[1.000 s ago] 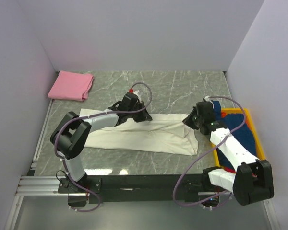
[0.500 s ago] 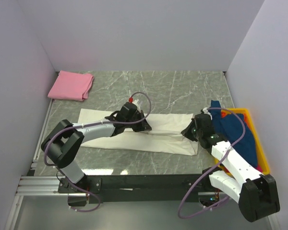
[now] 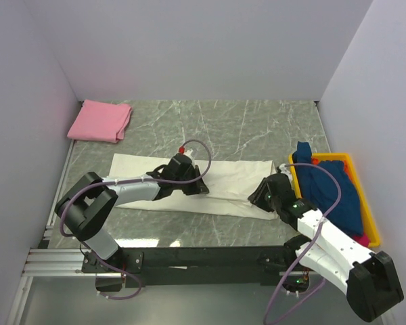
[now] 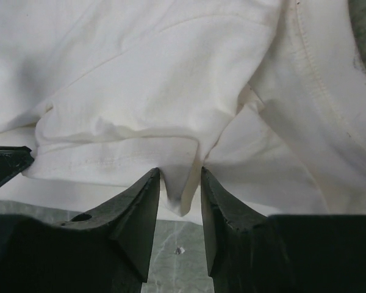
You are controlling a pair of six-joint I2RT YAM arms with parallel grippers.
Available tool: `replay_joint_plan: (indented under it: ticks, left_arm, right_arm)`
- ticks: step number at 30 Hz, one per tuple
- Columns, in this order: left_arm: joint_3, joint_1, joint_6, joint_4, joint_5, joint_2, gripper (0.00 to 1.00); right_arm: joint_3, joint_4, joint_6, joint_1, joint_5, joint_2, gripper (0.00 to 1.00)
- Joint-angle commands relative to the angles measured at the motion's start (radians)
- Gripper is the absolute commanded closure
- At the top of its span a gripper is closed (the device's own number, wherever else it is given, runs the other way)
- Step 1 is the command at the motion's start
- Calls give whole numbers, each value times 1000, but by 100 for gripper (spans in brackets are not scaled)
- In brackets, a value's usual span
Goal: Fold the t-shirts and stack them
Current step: Fold the tshirt
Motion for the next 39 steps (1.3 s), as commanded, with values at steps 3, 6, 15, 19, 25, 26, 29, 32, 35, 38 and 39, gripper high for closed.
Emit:
replay_joint_plan:
  ticks: [3,6,15,19,25,26,29,32,35,38,39]
  left_arm:
    - [-19,-5,13,22,-50,-37,86]
    - [-17,-3,10,21,-57,-38,84]
    - [24,-3,44,-50,-102,-40,99]
    - [49,-5,65,-96,-122,-27,99]
    - [70,-5,90,-114,-134,-14,98]
    - [78,-5,95,-140,-127,-10,98]
    - [87,-5,99,-146,-119,9,91]
    - [83,-5,96,-137,-107,16,80]
    - [87,-5,98,-142,-113,17,66]
    - [101,-5,104,-163,-128,-9,56]
    - [109,-3,110,-175,-136,-18,54]
  right_arm:
    - [-17,-26,20,7,45,-72,59]
    - [-14,-27,20,11,43,-75,59]
    - [8,-7,29,53,51,-41,59]
    - [3,1,42,79,53,-34,60]
    - [-21,4,65,111,54,-55,63]
    - [-29,4,69,117,56,-52,64]
    - [-52,2,85,131,60,-52,71]
    - [-76,4,105,139,65,-49,80]
    - [-84,-4,115,139,74,-50,85]
    - [-81,-18,105,139,66,-66,79]
    - [-75,-32,103,139,68,-79,74]
